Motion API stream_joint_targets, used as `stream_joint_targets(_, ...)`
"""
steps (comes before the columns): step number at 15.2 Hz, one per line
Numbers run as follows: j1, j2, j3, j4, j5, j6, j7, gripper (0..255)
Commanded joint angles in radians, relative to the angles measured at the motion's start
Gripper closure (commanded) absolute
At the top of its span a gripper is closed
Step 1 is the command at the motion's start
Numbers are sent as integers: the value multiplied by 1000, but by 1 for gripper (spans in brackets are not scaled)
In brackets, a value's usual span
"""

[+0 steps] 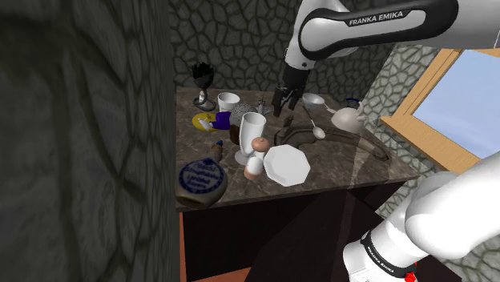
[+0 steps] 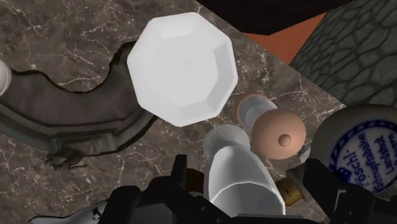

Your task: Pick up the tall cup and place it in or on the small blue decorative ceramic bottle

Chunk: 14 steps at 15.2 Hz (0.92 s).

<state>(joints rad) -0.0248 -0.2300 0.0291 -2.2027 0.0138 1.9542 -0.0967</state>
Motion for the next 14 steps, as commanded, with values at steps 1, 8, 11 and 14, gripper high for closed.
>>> stream_joint_targets(1, -1, 84, -1, 49, -5, 37, -7, 0)
stream_joint_targets(8, -6, 346, -7, 228, -20, 124, -33, 0)
stream_joint_targets(11, -6, 361, -7, 205, -20, 162, -32, 0)
stream_joint_targets(14, -6, 377, -7, 184, -21, 199, -32, 0)
